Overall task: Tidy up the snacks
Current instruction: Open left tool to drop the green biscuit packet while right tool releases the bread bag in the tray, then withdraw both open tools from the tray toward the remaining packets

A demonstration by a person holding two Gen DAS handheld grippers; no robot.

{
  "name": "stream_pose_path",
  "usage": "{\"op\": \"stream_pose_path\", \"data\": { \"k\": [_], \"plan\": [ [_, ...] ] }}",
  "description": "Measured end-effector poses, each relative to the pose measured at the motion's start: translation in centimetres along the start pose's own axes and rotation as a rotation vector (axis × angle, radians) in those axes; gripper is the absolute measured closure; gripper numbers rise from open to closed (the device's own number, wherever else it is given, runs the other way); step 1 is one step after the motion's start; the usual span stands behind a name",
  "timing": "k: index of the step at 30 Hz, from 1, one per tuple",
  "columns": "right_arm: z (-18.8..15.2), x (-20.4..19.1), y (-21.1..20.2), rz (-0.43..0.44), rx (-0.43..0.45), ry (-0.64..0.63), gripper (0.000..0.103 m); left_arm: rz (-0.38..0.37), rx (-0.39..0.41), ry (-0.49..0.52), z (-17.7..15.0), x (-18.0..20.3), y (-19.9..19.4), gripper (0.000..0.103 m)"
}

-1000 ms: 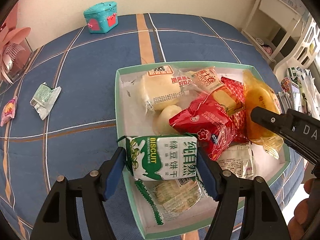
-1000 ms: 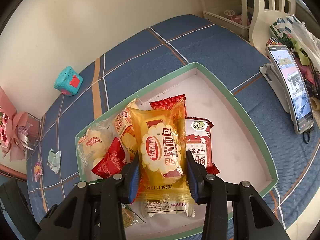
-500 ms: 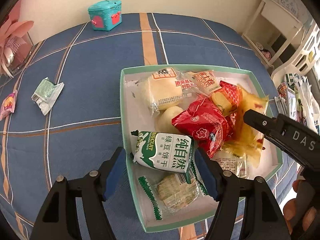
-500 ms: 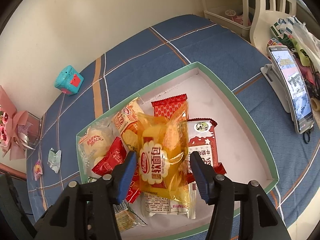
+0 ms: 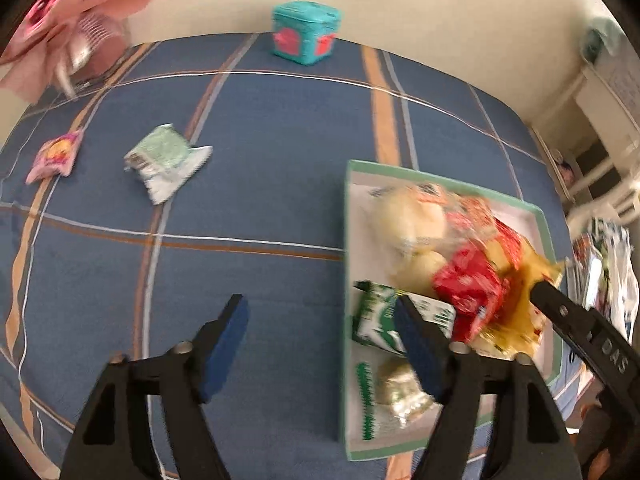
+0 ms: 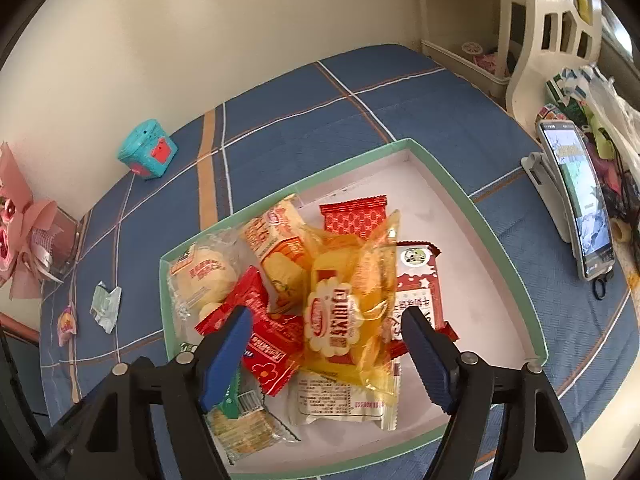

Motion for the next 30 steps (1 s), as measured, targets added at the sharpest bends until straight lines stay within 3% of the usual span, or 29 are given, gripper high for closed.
{"op": "stream_pose_path", "data": {
  "k": [5, 9, 11, 18, 30],
  "plan": [
    [-0.4, -1.4, -0.8, -0.008, 0.021, -0.047, 0.02, 0.025, 0.029, -0.03, 0.6, -1.6, -0.7, 0.017],
    [-0.7, -2.6, -1.3, -0.015, 0.037, -0.084, 0.01, 0.052, 0.055, -0.039, 1.0, -2.3, -1.0, 0.015],
    [-0.9, -3.2, -1.4, -0.013, 0.039, -0.096, 0.01, 0.063, 0.061, -0.042, 1.0, -2.7, -1.2, 0.008],
    [-1.7, -5.8, -1.3, -0.001, 0.034, -0.135, 0.001, 0.105, 0.089, -0.043, 1.4, -4.1, -1.8, 0.007],
    [-3.5, -10.8, -1.3, -0.003, 0.035, -0.243, 0.0, 0.125, 0.1, -0.116, 1.7, -8.2, -2.9, 0.003]
  ]
}}
Point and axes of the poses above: each gripper's, at about its wrist camera, not at the fingertips, and y roughly the way its jaws point, x to its right, z to its top, the point moved 3 cm from there along y, roughly the way its jaws point, and after that the axes turned 12 degrees about -z, right-handed, at the moved point
